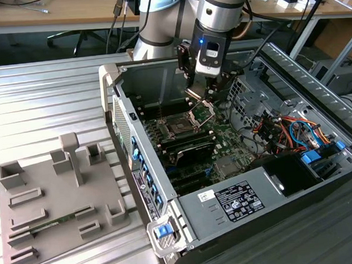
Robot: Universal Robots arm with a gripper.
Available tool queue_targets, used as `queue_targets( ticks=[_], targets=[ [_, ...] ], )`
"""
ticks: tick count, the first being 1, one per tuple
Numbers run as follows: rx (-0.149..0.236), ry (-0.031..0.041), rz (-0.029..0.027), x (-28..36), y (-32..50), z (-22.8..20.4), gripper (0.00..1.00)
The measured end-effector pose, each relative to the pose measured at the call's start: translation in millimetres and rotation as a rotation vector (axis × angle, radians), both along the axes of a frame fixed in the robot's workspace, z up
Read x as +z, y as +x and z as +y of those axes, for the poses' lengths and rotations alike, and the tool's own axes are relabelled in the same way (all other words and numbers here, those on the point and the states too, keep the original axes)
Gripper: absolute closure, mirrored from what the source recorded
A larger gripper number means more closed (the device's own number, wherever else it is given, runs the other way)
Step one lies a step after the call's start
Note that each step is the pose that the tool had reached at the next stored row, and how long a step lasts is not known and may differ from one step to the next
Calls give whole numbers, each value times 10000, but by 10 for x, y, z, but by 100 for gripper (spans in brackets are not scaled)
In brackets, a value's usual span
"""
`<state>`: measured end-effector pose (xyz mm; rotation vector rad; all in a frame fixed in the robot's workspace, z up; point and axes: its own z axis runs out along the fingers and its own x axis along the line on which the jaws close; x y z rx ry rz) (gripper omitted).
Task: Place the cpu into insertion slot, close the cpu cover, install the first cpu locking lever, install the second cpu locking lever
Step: 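Place the cpu into insertion slot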
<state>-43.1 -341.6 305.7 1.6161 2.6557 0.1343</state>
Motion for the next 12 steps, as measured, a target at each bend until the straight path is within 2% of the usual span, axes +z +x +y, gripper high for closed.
queue_targets(
  ticks=[12],
  targets=[
    [-324, 1, 0, -1, 0, 0, 45]
  ],
)
